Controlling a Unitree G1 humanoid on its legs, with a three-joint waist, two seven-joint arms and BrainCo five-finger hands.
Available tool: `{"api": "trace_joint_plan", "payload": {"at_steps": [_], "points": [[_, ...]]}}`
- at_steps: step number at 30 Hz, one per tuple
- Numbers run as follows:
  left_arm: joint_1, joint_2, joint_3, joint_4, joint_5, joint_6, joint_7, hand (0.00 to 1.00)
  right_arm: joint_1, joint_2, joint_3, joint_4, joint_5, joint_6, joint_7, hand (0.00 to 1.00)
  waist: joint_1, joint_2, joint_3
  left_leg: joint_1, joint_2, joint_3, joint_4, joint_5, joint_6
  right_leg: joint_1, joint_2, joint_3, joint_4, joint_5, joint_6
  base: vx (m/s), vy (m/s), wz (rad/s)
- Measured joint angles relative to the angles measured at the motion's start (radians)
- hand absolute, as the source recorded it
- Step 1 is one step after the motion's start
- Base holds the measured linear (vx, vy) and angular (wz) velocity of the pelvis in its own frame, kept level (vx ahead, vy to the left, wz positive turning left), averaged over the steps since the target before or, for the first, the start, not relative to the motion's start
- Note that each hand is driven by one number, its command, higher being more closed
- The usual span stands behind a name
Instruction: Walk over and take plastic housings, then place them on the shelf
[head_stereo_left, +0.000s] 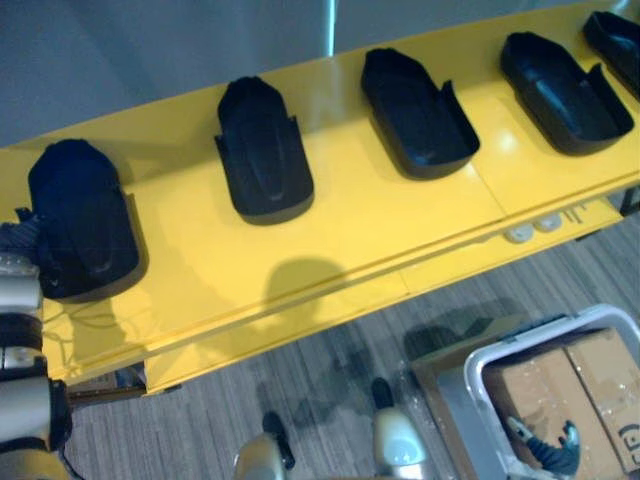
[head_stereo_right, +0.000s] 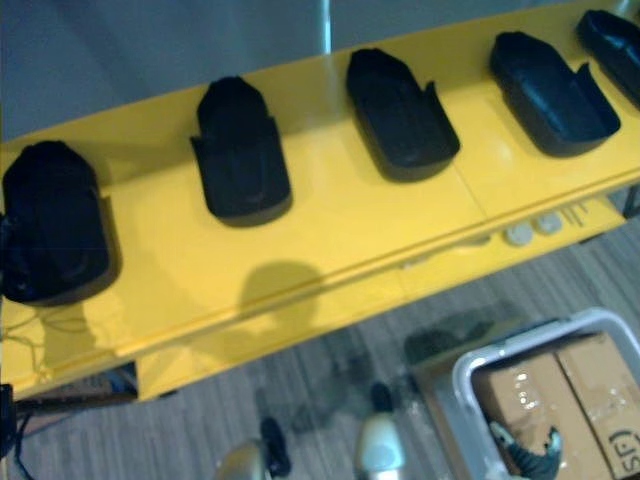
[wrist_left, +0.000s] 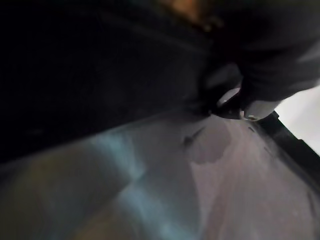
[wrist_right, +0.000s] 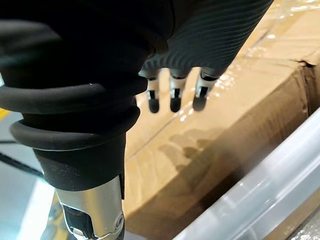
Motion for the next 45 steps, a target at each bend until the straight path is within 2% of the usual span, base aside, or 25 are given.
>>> {"api": "trace_joint_plan", "payload": {"at_steps": [3, 4, 13, 19, 22, 25, 31, 33, 35, 36, 38, 39, 40, 41, 43, 44, 45], "points": [[-0.001, 0.0, 0.014, -0.006, -0.003, -0.003, 0.02, 1.0, -0.007, -0.005, 0.0, -0.004, 0.0, 0.0, 0.001, 0.0, -0.001, 0.0, 0.022, -0.021, 0.01, 0.003, 0.031, -0.015, 0.002, -0.012, 0.006, 0.007, 0.006, 0.0, 0.0, -0.03, 0.007, -0.07], [-0.001, 0.002, 0.025, -0.008, -0.004, -0.008, 0.034, 0.0, -0.007, -0.008, 0.0, -0.005, 0.002, 0.0, 0.001, 0.0, -0.002, 0.001, 0.036, -0.031, 0.015, 0.002, 0.046, -0.023, 0.004, -0.012, 0.01, 0.009, 0.007, 0.0, 0.001, -0.06, 0.019, -0.04], [-0.004, 0.007, 0.026, -0.008, -0.004, -0.053, 0.113, 0.0, -0.009, -0.012, 0.007, -0.011, 0.003, 0.0, 0.005, 0.0, -0.004, 0.001, 0.045, -0.052, 0.028, 0.003, 0.087, -0.036, 0.004, -0.029, 0.018, 0.011, 0.023, 0.001, 0.002, -0.01, 0.008, -0.01], [-0.006, 0.015, 0.026, -0.013, 0.009, -0.111, 0.153, 0.0, -0.009, -0.014, 0.039, -0.01, 0.003, -0.002, 0.006, 0.0, -0.002, 0.002, 0.045, -0.049, 0.035, 0.003, 0.086, -0.035, 0.004, -0.028, 0.024, 0.01, 0.028, 0.0, 0.002, 0.0, 0.0, 0.0], [-0.006, 0.027, 0.025, -0.031, 0.024, -0.113, 0.162, 0.0, -0.009, -0.014, 0.053, -0.01, 0.003, -0.002, 0.006, 0.0, -0.001, 0.003, 0.045, -0.044, 0.035, 0.003, 0.085, -0.035, 0.004, -0.024, 0.024, 0.01, 0.029, 0.0, 0.002, 0.0, 0.0, 0.0], [-0.006, 0.048, 0.024, -0.048, 0.047, -0.124, 0.216, 0.0, -0.008, -0.011, 0.072, -0.008, 0.002, -0.002, 0.005, 0.0, 0.001, 0.004, 0.045, -0.029, 0.032, 0.004, 0.073, -0.03, 0.001, -0.016, 0.023, 0.009, 0.029, 0.0, 0.002, 0.0, 0.0, 0.0], [-0.008, 0.11, 0.024, -0.13, 0.047, -0.249, 0.469, 0.0, 0.008, 0.01, 0.087, 0.031, -0.019, -0.028, 0.002, 0.0, 0.012, 0.016, 0.036, 0.005, 0.01, -0.004, 0.005, 0.01, -0.002, -0.002, 0.01, -0.017, 0.023, -0.001, 0.001, 0.01, -0.014, 0.09], [-0.016, 0.124, 0.024, -0.216, 0.033, -0.317, 0.573, 0.0, 0.016, 0.023, 0.087, 0.045, -0.034, -0.052, 0.0, 0.0, 0.018, 0.02, 0.031, 0.029, 0.006, -0.014, -0.013, 0.018, -0.004, 0.032, 0.006, -0.031, 0.005, -0.001, 0.002, 0.02, -0.013, 0.17], [0.003, 0.118, 0.03, -0.355, -0.074, -0.392, 0.653, 0.0, 0.021, 0.041, 0.088, 0.045, -0.034, -0.058, -0.001, 0.0, 0.019, 0.026, -0.006, 0.038, -0.001, -0.029, -0.041, 0.027, -0.004, 0.056, -0.002, -0.054, -0.016, 0.0, 0.002, 0.03, -0.005, 0.26], [0.023, 0.107, 0.044, -0.41, -0.093, -0.409, 0.668, 0.0, 0.022, 0.048, 0.088, 0.045, -0.034, -0.062, -0.003, 0.0, 0.019, 0.028, -0.022, 0.038, -0.004, -0.033, -0.044, 0.031, -0.004, 0.061, -0.004, -0.061, -0.024, 0.001, 0.003, 0.04, -0.005, 0.26], [0.179, -0.038, 0.17, -0.689, -0.16, -0.489, 0.698, 0.0, 0.035, 0.075, 0.11, 0.045, -0.04, -0.065, -0.016, 0.0, 0.027, 0.044, -0.089, 0.045, -0.014, -0.056, -0.077, 0.04, -0.004, 0.092, -0.01, -0.092, -0.057, 0.002, 0.005, 0.1, -0.008, 0.31], [0.236, -0.09, 0.199, -0.764, -0.182, -0.508, 0.692, 0.0, 0.039, 0.084, 0.118, 0.044, -0.049, -0.064, -0.022, 0.0, 0.031, 0.047, -0.101, 0.054, -0.015, -0.06, -0.085, 0.04, -0.004, 0.106, -0.011, -0.099, -0.066, 0.002, 0.005, 0.1, -0.005, 0.26], [0.354, -0.213, 0.238, -0.907, -0.203, -0.535, 0.68, 0.0, 0.053, 0.107, 0.127, 0.043, -0.068, -0.063, -0.027, 0.0, 0.048, 0.054, -0.121, 0.071, -0.015, -0.069, -0.095, 0.041, -0.006, 0.133, -0.01, -0.112, -0.082, 0.002, 0.005, 0.1, -0.021, 0.3], [0.486, -0.346, 0.261, -1.041, -0.223, -0.559, 0.651, 0.0, 0.062, 0.134, 0.131, 0.033, -0.079, -0.057, -0.029, 0.0, 0.058, 0.058, -0.13, 0.09, -0.016, -0.084, -0.113, 0.047, -0.008, 0.158, -0.009, -0.136, -0.087, 0.002, 0.005, 0.09, -0.024, 0.31], [0.654, -0.506, 0.256, -1.16, -0.234, -0.584, 0.59, 0.0, 0.083, 0.167, 0.131, 0.009, -0.101, -0.05, -0.041, 0.0, 0.079, 0.056, -0.142, 0.095, -0.018, -0.107, -0.126, 0.054, -0.011, 0.172, -0.008, -0.168, -0.092, 0.002, 0.005, 0.06, -0.037, 0.42], [0.826, -0.652, 0.23, -1.262, -0.229, -0.589, 0.522, 0.0, 0.097, 0.195, 0.131, -0.001, -0.119, -0.049, -0.05, 0.0, 0.109, 0.043, -0.147, 0.09, -0.02, -0.134, -0.133, 0.064, -0.01, 0.181, -0.009, -0.198, -0.093, 0.002, 0.005, 0.03, -0.035, 0.54], [0.876, -0.687, 0.217, -1.281, -0.233, -0.592, 0.492, 0.0, 0.102, 0.2, 0.13, -0.001, -0.122, -0.048, -0.053, 0.0, 0.121, 0.038, -0.149, 0.09, -0.022, -0.145, -0.136, 0.068, -0.008, 0.189, -0.009, -0.213, -0.095, 0.002, 0.005, 0.01, -0.02, 0.51]]}}
